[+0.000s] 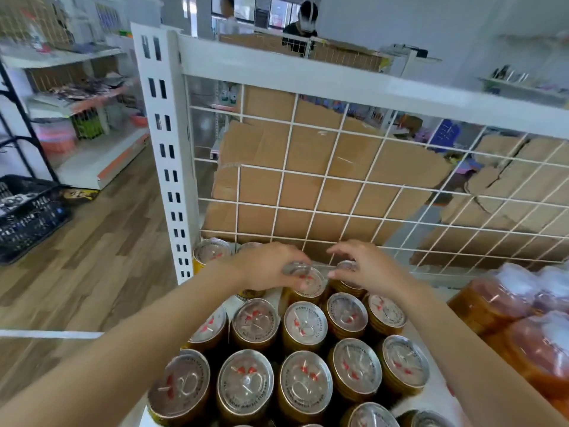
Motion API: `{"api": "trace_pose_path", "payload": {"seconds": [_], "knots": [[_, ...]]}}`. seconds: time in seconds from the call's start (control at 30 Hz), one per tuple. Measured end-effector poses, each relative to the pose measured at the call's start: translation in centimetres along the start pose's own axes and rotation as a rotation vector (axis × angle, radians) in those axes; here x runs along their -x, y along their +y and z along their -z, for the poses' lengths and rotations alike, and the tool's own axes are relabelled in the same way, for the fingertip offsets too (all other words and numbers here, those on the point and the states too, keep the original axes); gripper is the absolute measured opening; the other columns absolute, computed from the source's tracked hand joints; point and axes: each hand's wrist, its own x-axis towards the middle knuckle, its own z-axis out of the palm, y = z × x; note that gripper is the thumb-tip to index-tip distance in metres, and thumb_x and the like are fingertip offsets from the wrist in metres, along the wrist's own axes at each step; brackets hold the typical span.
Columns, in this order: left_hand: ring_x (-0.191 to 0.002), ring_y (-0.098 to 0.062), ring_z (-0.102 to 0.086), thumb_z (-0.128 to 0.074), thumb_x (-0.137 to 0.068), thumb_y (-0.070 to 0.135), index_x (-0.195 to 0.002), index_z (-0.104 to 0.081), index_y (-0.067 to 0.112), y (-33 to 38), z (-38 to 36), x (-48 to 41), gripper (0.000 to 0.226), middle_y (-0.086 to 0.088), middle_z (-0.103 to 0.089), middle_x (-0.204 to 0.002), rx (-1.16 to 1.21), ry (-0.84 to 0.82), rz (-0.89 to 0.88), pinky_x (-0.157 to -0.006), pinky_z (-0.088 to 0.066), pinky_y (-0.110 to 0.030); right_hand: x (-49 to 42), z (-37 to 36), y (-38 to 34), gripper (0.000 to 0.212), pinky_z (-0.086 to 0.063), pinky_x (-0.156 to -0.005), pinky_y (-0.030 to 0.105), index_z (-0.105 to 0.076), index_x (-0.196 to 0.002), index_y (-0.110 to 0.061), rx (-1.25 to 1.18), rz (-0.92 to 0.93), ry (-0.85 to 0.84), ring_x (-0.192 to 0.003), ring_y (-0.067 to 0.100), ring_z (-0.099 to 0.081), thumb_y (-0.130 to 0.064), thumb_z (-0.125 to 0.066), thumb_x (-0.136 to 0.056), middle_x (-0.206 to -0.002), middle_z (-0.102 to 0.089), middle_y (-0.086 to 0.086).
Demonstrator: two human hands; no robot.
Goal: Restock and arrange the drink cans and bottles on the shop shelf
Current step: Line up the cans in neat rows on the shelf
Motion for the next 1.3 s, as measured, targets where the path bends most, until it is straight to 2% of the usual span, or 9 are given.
{"api": "trace_pose_path", "payload": {"seconds": [0.2, 0.37, 0.47, 0.6, 0.7, 0.8, 1.03, 1.23, 1.3], "knots": [[-0.121, -0.014, -0.045, -0.068, -0.082, 0.032, -0.138, -0.043, 0.017, 0.4, -0.4, -1.7, 0.062, -0.001, -0.048, -0.138, 0.11, -0.142, 0.017, -0.089, -0.034, -0.017, 0.3, -0.4, 1.5, 0.056, -0.044, -0.092, 0.033, -0.055, -0.125, -0.024, 0.002, -0.103, -0.013, -0.113, 0.018, -0.054, -0.053, -0.065, -0.078, -0.128, -0.058, -0.002], [-0.113, -0.019, -0.049, -0.066, -0.085, 0.024, -0.136, -0.046, 0.012, 0.4, 0.0, -1.6, 0.057, -0.009, -0.051, -0.127, 0.023, -0.12, -0.014, -0.09, -0.037, -0.022, 0.0, -0.7, 1.0, 0.053, -0.041, -0.092, 0.029, -0.055, -0.126, -0.025, -0.053, -0.084, 0.014, -0.115, 0.016, -0.053, -0.042, -0.069, -0.079, -0.129, -0.057, -0.003], [-0.101, -0.012, -0.048, -0.063, -0.086, 0.018, -0.137, -0.044, 0.012, -0.3, 0.3, -1.4, 0.055, -0.009, -0.05, -0.125, -0.027, -0.095, -0.011, -0.084, -0.034, -0.016, -0.6, -0.9, 0.3, 0.052, -0.039, -0.088, 0.026, -0.055, -0.125, -0.024, -0.098, -0.021, 0.035, -0.114, 0.015, -0.052, -0.038, -0.071, -0.077, -0.128, -0.057, -0.003], [-0.12, -0.016, -0.046, -0.061, -0.085, 0.013, -0.138, -0.043, 0.01, -1.1, 0.6, -1.0, 0.057, -0.006, -0.047, -0.135, -0.064, -0.079, 0.005, -0.099, -0.032, -0.019, -1.2, -1.3, -0.3, 0.049, -0.036, -0.084, 0.024, -0.054, -0.123, -0.025, -0.176, 0.036, 0.031, -0.109, 0.015, -0.05, -0.031, -0.072, -0.078, -0.119, -0.05, -0.003], [-0.123, -0.015, -0.044, -0.063, -0.083, 0.015, -0.139, -0.042, 0.013, -1.4, 0.3, -0.9, 0.06, -0.004, -0.047, -0.136, -0.06, -0.045, 0.011, -0.103, -0.033, -0.023, -1.1, -1.5, 0.1, 0.048, -0.034, -0.084, 0.022, -0.053, -0.121, -0.026, -0.244, 0.052, 0.034, -0.108, 0.013, -0.049, -0.027, -0.073, -0.078, -0.115, -0.047, -0.005], [-0.12, -0.014, -0.045, -0.066, -0.084, 0.022, -0.139, -0.041, 0.016, -1.6, 0.0, -0.9, 0.061, -0.002, -0.047, -0.135, -0.071, 0.003, 0.006, -0.098, -0.033, -0.02, -0.9, -1.8, 0.2, 0.049, -0.035, -0.086, 0.021, -0.051, -0.123, -0.026, -0.241, 0.048, 0.062, -0.108, 0.012, -0.049, -0.03, -0.072, -0.079, -0.118, -0.048, -0.004], [-0.117, -0.015, -0.045, -0.064, -0.084, 0.03, -0.138, -0.042, 0.02, -1.7, -0.7, -1.3, 0.059, 0.0, -0.047, -0.127, -0.117, 0.099, 0.041, -0.097, -0.036, -0.024, -0.3, -2.0, -0.1, 0.054, -0.044, -0.089, 0.03, -0.049, -0.126, -0.026, -0.175, -0.043, 0.158, -0.108, 0.015, -0.052, -0.042, -0.07, -0.079, -0.12, -0.05, -0.002], [-0.121, -0.012, -0.042, -0.061, -0.087, 0.03, -0.136, -0.045, 0.023, -1.7, -1.0, -0.7, 0.052, 0.003, -0.044, -0.133, -0.143, 0.148, 0.02, -0.099, -0.036, -0.023, 1.5, -1.0, -0.2, 0.033, -0.044, -0.075, 0.024, -0.056, -0.108, -0.021, -0.152, -0.073, 0.202, -0.09, 0.009, -0.055, -0.042, -0.065, -0.083, -0.106, -0.056, -0.006], [-0.121, -0.01, -0.042, -0.059, -0.089, 0.031, -0.135, -0.046, 0.024, -1.2, -1.0, -0.3, 0.048, 0.006, -0.044, -0.134, -0.112, 0.194, -0.01, -0.098, -0.036, -0.021, 2.4, -0.7, -0.4, 0.025, -0.046, -0.077, 0.024, -0.059, -0.099, -0.024, -0.154, -0.057, 0.167, -0.088, 0.007, -0.055, -0.043, -0.064, -0.084, -0.104, -0.059, -0.007]]}}
